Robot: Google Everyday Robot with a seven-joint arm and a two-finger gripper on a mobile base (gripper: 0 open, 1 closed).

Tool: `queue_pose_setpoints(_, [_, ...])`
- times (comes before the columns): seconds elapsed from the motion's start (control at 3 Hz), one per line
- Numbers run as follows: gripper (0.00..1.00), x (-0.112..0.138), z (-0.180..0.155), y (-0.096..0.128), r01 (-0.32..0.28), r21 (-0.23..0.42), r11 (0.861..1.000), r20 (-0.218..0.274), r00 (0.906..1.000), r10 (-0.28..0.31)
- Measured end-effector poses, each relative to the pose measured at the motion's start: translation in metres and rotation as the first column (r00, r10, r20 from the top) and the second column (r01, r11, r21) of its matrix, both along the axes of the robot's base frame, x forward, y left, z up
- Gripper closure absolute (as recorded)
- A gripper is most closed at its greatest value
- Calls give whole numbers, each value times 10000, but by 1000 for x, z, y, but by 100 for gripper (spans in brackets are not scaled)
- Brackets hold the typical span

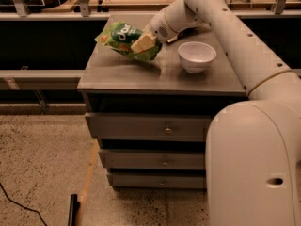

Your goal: Pick green rice chip bag

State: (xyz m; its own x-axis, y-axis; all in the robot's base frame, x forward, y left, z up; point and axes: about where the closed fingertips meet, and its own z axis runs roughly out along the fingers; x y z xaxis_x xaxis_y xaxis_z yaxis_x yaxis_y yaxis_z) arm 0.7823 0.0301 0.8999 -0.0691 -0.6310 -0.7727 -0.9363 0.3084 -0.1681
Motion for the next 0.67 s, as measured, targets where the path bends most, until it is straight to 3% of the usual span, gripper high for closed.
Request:
queue_pose_setpoints(0.33, [100, -19, 51, -38, -386, 1151, 9926, 1154, 9930, 253])
queue_pose_setpoints(0.67, [100, -47, 109, -84, -894, 1992, 9759, 2463, 9684, 384])
